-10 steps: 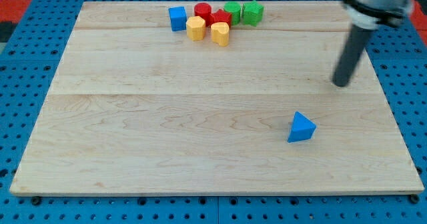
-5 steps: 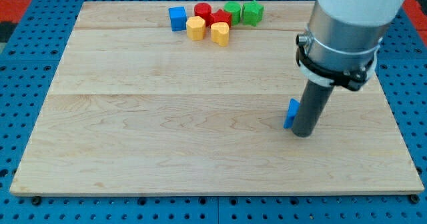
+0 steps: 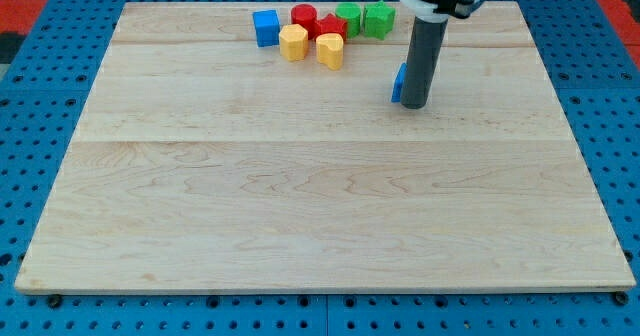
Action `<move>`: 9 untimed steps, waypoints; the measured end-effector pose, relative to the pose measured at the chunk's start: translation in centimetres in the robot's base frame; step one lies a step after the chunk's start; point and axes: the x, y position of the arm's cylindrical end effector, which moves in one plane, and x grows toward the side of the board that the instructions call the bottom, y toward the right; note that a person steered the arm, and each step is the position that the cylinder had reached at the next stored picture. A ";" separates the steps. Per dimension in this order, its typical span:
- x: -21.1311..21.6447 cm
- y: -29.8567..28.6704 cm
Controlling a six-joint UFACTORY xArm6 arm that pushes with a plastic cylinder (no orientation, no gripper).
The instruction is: Push the blue triangle into the group of blocks
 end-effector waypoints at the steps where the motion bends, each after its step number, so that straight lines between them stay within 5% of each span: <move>1: -1.7 0.0; 5: -6.3 4.3; 8: -5.0 -8.7; 9: -2.6 -8.4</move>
